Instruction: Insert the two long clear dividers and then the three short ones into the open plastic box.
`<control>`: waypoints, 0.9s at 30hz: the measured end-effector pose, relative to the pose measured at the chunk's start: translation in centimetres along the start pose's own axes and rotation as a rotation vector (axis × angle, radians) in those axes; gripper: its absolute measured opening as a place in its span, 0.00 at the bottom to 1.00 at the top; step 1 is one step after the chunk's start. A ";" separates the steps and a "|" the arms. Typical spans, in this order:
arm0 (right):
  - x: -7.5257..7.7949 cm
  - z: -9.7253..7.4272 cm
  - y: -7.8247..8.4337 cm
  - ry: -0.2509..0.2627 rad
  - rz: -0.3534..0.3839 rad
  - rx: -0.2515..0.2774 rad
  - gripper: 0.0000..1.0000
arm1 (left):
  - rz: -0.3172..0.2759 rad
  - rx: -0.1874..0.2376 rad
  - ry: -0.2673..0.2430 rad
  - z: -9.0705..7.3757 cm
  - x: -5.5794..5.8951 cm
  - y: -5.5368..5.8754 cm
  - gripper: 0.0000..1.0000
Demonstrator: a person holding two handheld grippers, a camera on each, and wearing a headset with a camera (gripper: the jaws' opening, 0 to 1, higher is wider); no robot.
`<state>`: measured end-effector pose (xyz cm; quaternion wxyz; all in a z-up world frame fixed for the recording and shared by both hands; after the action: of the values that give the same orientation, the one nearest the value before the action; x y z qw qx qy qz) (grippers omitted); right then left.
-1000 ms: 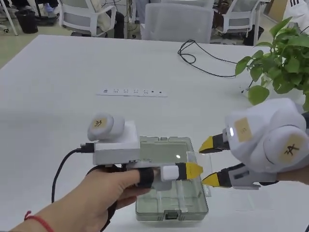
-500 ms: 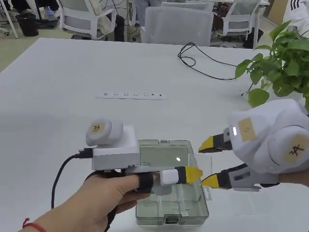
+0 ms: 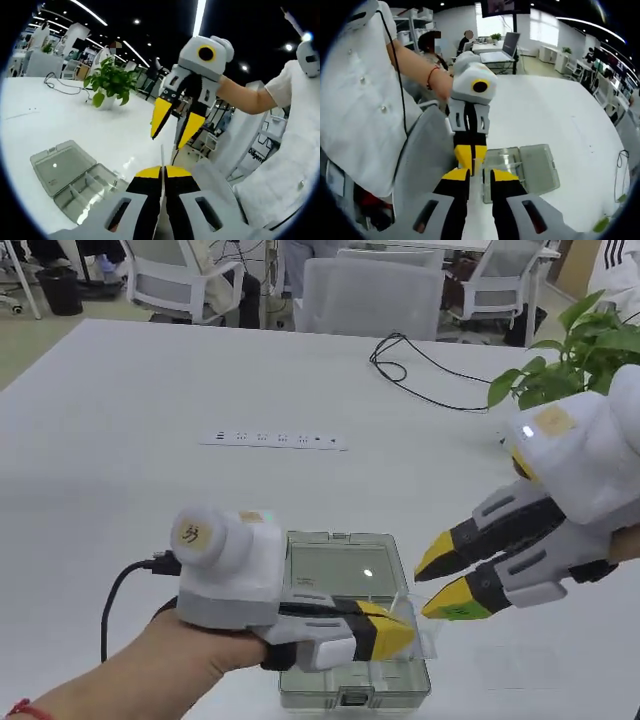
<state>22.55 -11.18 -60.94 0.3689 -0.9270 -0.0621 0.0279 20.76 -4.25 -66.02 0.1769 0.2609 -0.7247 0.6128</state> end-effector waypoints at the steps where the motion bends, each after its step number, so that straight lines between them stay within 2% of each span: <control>1: -0.1 0.1 0.0 -0.029 0.023 0.013 0.17 | 0.017 -0.003 0.006 0.0 0.1 0.0 0.00; 3: -0.3 0.2 -0.1 -0.076 0.042 0.027 0.15 | 0.075 -0.008 0.016 -0.1 0.2 0.1 0.00; 4: 0.1 0.1 0.1 -0.088 0.047 0.030 0.14 | 0.092 -0.012 0.018 -0.1 0.3 0.1 0.00; 7: 0.2 0.3 0.3 -0.133 0.065 0.041 0.11 | 0.100 -0.007 0.042 -0.2 0.6 0.3 0.00; 9: -0.3 0.4 0.2 -0.168 0.081 0.045 0.10 | 0.109 -0.006 0.050 -0.4 0.7 0.3 0.00; 12: -0.4 0.6 0.2 -0.191 0.080 0.044 0.09 | 0.110 -0.007 0.052 -0.4 0.7 0.3 0.00; 16: -0.9 1.1 0.2 -0.210 0.072 0.030 0.07 | 0.109 0.005 0.060 -0.4 0.8 0.2 0.00; 23: -1.6 1.4 0.1 -0.222 0.063 0.029 0.03 | 0.113 -0.001 0.065 -0.4 0.9 0.4 0.00; 27: -1.4 1.5 0.3 -0.227 0.061 0.028 0.03 | 0.122 -0.009 0.061 -0.4 0.9 0.5 0.00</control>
<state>21.10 -10.55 -62.28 0.3715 -0.9141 -0.0747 0.1446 19.69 -3.94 -65.85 0.1623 0.1968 -0.7362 0.6268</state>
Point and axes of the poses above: the centre of the closed fingertips' face, and the gripper's own axes: z roughly forward along the fingers, x roughly to its right, y roughly out of its underside, the point moved 5 cm from there along -z, roughly backward along the fingers, and after that the axes turned 10 degrees about -z, right-handed, at the moved point
